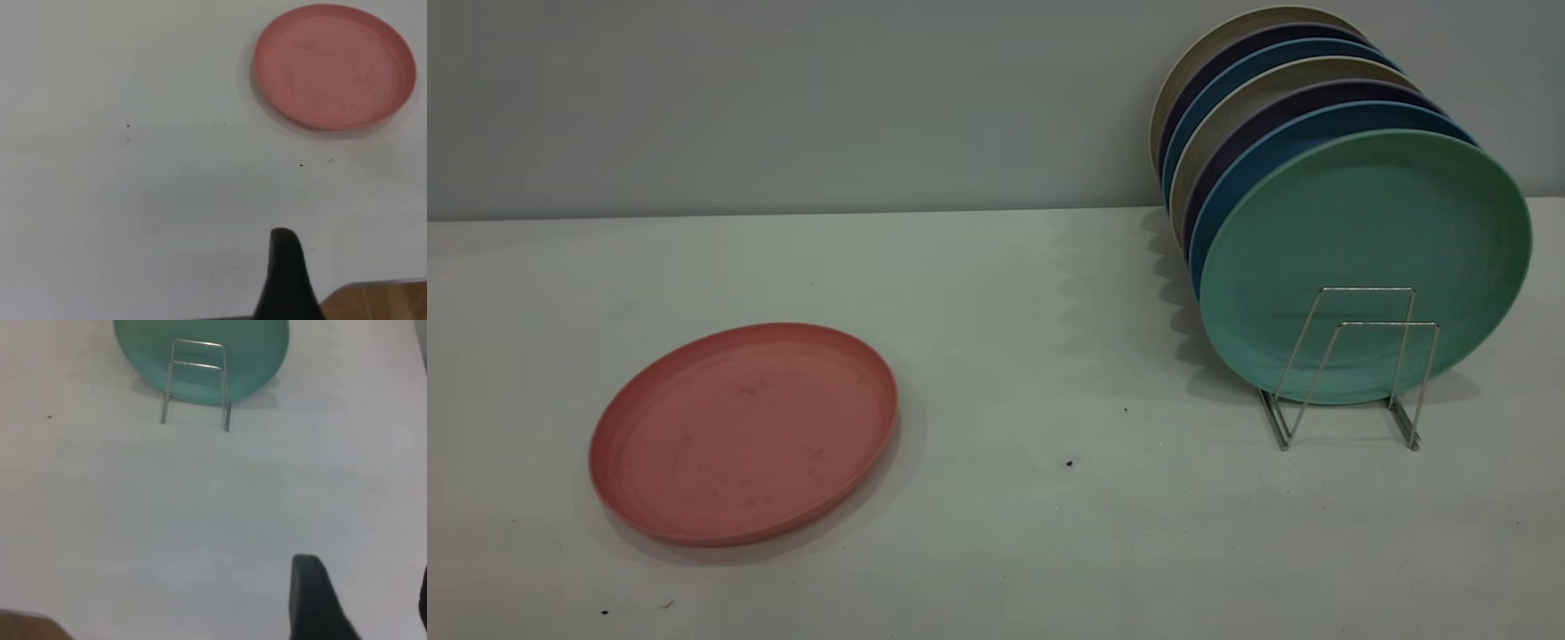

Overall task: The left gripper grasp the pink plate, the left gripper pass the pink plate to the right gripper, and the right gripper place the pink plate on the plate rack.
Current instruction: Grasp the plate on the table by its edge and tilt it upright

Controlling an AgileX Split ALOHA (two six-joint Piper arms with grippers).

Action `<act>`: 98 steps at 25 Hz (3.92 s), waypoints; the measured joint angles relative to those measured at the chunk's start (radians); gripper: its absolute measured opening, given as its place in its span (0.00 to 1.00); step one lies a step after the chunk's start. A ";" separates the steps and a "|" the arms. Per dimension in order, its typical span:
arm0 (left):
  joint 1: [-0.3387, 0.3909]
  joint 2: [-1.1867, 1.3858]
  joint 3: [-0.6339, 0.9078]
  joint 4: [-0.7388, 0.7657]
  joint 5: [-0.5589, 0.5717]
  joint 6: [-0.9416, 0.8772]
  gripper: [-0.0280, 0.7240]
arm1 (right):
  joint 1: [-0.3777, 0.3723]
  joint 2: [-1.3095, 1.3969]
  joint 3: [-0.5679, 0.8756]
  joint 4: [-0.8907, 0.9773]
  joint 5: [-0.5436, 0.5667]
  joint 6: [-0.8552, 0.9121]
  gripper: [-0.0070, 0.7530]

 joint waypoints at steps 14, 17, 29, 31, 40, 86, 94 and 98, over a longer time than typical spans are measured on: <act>0.000 0.000 0.000 0.000 0.000 0.000 0.79 | 0.000 0.000 0.000 0.000 0.000 0.000 0.53; 0.000 0.000 0.000 0.000 0.000 0.000 0.79 | 0.000 0.000 0.000 0.000 0.000 0.000 0.53; 0.000 0.000 0.000 0.000 0.000 0.000 0.79 | 0.000 0.000 0.000 0.000 0.000 0.000 0.53; 0.000 0.000 0.000 0.000 0.000 0.000 0.79 | 0.000 0.000 0.000 0.000 0.000 0.000 0.53; 0.000 0.000 0.000 0.000 0.000 0.000 0.79 | 0.000 0.000 0.000 -0.015 0.000 0.000 0.53; 0.258 1.902 -0.097 -1.437 -0.716 1.290 0.79 | 0.000 0.584 -0.020 0.358 -0.478 -0.390 0.61; 0.258 2.047 -0.100 -1.735 -0.685 1.560 0.75 | 0.000 0.584 -0.020 0.358 -0.480 -0.390 0.61; 0.258 2.091 -0.127 -1.741 -0.677 1.574 0.74 | 0.000 0.584 -0.020 0.358 -0.481 -0.390 0.61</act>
